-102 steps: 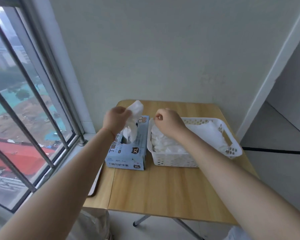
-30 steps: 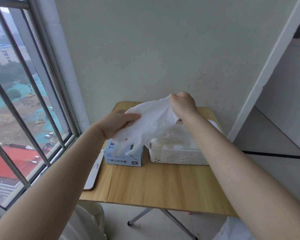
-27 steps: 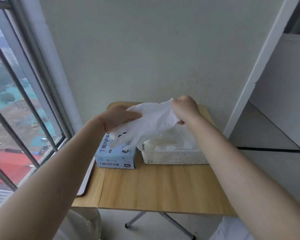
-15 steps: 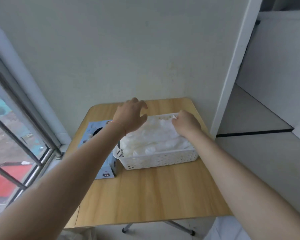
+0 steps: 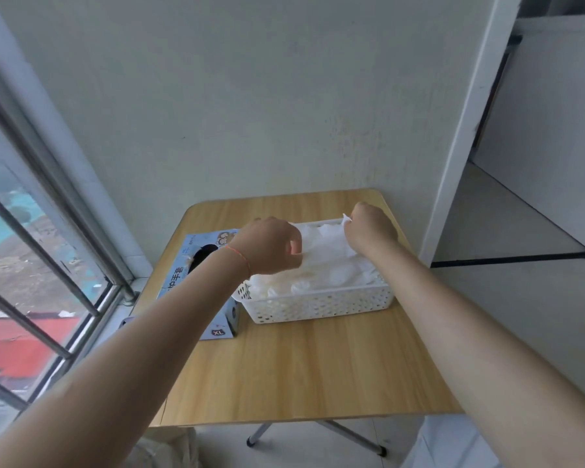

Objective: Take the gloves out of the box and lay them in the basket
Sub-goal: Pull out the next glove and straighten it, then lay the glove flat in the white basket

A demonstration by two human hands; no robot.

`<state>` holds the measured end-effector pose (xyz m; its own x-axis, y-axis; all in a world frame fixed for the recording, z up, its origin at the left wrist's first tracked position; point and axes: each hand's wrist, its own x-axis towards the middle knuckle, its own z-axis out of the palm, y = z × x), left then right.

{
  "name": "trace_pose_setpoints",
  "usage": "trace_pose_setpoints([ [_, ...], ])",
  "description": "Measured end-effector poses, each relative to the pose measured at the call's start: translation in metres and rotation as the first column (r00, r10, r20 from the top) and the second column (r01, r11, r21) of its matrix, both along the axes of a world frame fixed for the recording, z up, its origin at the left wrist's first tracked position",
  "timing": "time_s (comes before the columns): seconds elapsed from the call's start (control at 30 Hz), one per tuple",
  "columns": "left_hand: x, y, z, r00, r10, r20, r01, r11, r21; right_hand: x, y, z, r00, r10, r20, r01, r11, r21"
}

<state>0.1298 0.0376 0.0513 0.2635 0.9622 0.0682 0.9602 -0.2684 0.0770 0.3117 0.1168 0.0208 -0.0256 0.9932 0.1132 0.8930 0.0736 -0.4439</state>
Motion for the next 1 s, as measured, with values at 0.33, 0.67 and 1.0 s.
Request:
trace_pose_setpoints([
  [0.33,0.028,0.006,-0.019,0.984,0.116,0.133,-0.121,0.992,0.031,0.004,-0.012,-0.007,0.936,0.016,0.353,-0.056,0.993,0.103],
  [0.67,0.025,0.011,-0.041,0.989,0.145,0.037,-0.121,0.922,-0.367,0.011,-0.017,-0.005,0.869,0.045,0.493,-0.145,0.975,0.167],
  [1.0,0.0,0.01,0.014,0.979,0.189,-0.081,-0.205,0.887,-0.415,-0.005,-0.032,0.037,0.857,0.448,0.254,-0.391,0.888,-0.243],
])
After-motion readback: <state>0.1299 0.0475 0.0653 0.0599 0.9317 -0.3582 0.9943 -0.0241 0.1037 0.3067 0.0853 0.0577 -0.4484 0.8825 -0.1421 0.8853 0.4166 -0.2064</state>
